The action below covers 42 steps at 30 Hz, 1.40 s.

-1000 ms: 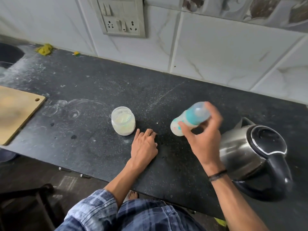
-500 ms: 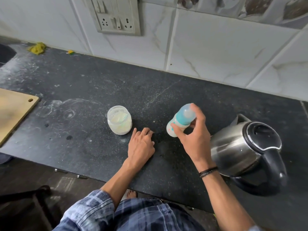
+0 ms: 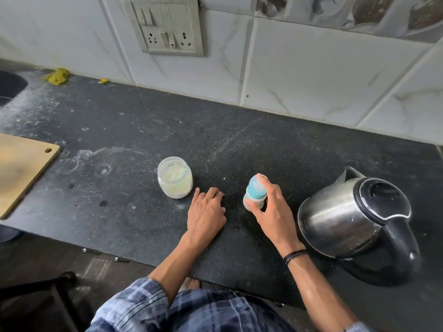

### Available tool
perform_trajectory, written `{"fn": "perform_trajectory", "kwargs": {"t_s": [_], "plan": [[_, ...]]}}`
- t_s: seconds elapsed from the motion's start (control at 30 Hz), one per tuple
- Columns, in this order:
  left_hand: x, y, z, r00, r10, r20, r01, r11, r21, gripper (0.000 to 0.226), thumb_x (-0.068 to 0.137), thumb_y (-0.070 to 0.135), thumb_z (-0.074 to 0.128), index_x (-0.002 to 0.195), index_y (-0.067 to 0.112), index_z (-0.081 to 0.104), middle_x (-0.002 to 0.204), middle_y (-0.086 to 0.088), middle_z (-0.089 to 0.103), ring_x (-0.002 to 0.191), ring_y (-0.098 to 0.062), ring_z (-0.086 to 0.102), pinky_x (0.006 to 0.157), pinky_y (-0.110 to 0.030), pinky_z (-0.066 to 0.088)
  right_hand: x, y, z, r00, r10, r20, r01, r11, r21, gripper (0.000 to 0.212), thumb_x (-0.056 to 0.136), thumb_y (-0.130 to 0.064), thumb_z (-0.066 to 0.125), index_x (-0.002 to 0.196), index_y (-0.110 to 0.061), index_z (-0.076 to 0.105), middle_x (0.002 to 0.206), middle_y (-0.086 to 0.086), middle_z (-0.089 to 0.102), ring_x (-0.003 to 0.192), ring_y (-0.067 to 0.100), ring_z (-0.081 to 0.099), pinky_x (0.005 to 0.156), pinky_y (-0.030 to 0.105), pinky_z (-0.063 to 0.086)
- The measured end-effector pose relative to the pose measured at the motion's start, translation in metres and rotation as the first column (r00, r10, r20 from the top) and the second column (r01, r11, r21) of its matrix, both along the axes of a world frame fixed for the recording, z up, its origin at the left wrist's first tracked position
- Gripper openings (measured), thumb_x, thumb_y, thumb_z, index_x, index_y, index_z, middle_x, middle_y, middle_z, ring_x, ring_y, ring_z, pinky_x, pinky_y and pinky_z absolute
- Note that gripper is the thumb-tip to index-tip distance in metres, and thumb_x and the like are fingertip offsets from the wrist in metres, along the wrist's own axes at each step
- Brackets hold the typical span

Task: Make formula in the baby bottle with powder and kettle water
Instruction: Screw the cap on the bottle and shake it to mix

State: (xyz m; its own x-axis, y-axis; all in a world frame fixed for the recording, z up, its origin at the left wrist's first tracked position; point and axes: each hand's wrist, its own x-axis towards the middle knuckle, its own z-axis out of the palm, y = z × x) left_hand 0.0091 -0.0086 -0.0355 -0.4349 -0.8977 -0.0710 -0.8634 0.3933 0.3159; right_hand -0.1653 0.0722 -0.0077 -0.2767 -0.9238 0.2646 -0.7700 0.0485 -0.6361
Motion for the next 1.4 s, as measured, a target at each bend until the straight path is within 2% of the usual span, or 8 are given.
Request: {"fn": "perform_trajectory", "kwargs": {"t_s": [0.43, 0.6, 0.7, 0.87, 0.93, 1.07, 1.23, 1.4], "plan": [[0.001, 0.000, 0.003, 1.000, -0.011, 0.015, 0.011, 1.000, 0.002, 0.050, 0.095, 0.030, 0.061, 0.143, 0.021, 0.054, 0.141, 0.007, 0.051, 0.121, -0.021, 0.055, 0.126, -0.041, 0.010, 0.002, -0.011, -0.002, 0.998, -0.059, 0.006, 0.059, 0.997, -0.045, 0.094, 0.078, -0.030, 0.090, 0.149, -0.041, 0.029, 0.137, 0.003, 0.063, 0.115, 0.019, 0.064, 0.083, 0.046, 0.061], [0.000, 0.001, 0.000, 1.000, -0.010, 0.004, 0.010, 1.000, 0.011, 0.049, 0.095, 0.030, 0.060, 0.142, 0.020, 0.055, 0.140, 0.007, 0.051, 0.120, -0.021, 0.056, 0.126, -0.041, 0.011, 0.006, -0.010, 0.045, 0.959, -0.110, 0.263, 0.190, 0.933, -0.304, 0.096, 0.072, -0.031, 0.093, 0.139, -0.049, 0.027, 0.143, -0.031, 0.045, 0.123, 0.006, 0.055, 0.103, 0.037, 0.050], [-0.001, 0.001, -0.002, 1.000, -0.005, -0.005, 0.005, 1.000, -0.002, 0.048, 0.093, 0.028, 0.062, 0.140, 0.018, 0.057, 0.137, 0.006, 0.054, 0.116, -0.023, 0.058, 0.126, -0.042, 0.012, 0.007, -0.010, 0.057, 0.944, -0.031, 0.328, 0.228, 0.780, -0.582, 0.097, 0.075, -0.025, 0.089, 0.147, -0.030, 0.025, 0.149, -0.024, 0.035, 0.125, 0.026, 0.053, 0.099, 0.058, 0.052], [0.000, 0.001, -0.001, 1.000, -0.004, 0.006, 0.004, 1.000, -0.002, 0.047, 0.093, 0.028, 0.062, 0.140, 0.018, 0.057, 0.138, 0.005, 0.054, 0.114, -0.024, 0.059, 0.125, -0.042, 0.012, 0.012, -0.010, 0.063, 0.899, -0.038, 0.436, 0.162, 0.954, -0.252, 0.097, 0.073, -0.018, 0.092, 0.142, -0.057, 0.036, 0.146, -0.007, 0.054, 0.121, 0.020, 0.063, 0.096, 0.053, 0.055], [0.001, 0.001, -0.001, 1.000, -0.002, 0.005, 0.002, 1.000, -0.001, 0.048, 0.094, 0.028, 0.062, 0.140, 0.018, 0.057, 0.139, 0.005, 0.053, 0.114, -0.024, 0.059, 0.125, -0.042, 0.012, 0.013, -0.002, 0.077, 0.878, 0.007, 0.479, 0.171, 0.929, -0.327, 0.098, 0.073, -0.013, 0.092, 0.143, -0.054, 0.036, 0.144, -0.011, 0.053, 0.122, 0.017, 0.061, 0.097, 0.053, 0.055], [-0.001, 0.002, -0.001, 1.000, 0.004, -0.006, -0.004, 1.000, -0.007, 0.046, 0.093, 0.026, 0.064, 0.138, 0.016, 0.059, 0.136, 0.004, 0.055, 0.113, -0.025, 0.060, 0.125, -0.042, 0.013, 0.014, 0.009, 0.123, 0.927, 0.072, 0.369, 0.229, 0.670, -0.706, 0.097, 0.072, -0.008, 0.086, 0.143, -0.018, 0.021, 0.145, -0.008, 0.030, 0.129, 0.007, 0.046, 0.101, 0.043, 0.054], [0.001, 0.000, -0.001, 1.000, 0.002, -0.004, -0.002, 1.000, -0.018, 0.047, 0.092, 0.026, 0.065, 0.137, 0.016, 0.061, 0.137, 0.003, 0.056, 0.113, -0.025, 0.060, 0.125, -0.042, 0.011, 0.006, 0.004, 0.098, 0.954, 0.012, 0.301, 0.133, 0.880, -0.455, 0.097, 0.077, -0.026, 0.091, 0.149, -0.047, 0.030, 0.149, -0.014, 0.046, 0.130, 0.019, 0.056, 0.096, 0.053, 0.057], [0.000, 0.002, 0.001, 1.000, 0.000, 0.009, 0.000, 1.000, -0.001, 0.047, 0.093, 0.027, 0.063, 0.139, 0.017, 0.059, 0.138, 0.004, 0.055, 0.116, -0.025, 0.059, 0.125, -0.041, 0.010, 0.009, 0.006, 0.115, 0.966, -0.016, 0.258, 0.198, 0.687, -0.699, 0.100, 0.075, -0.018, 0.087, 0.148, -0.023, 0.019, 0.152, -0.022, 0.029, 0.136, 0.010, 0.042, 0.105, 0.040, 0.051]]}}
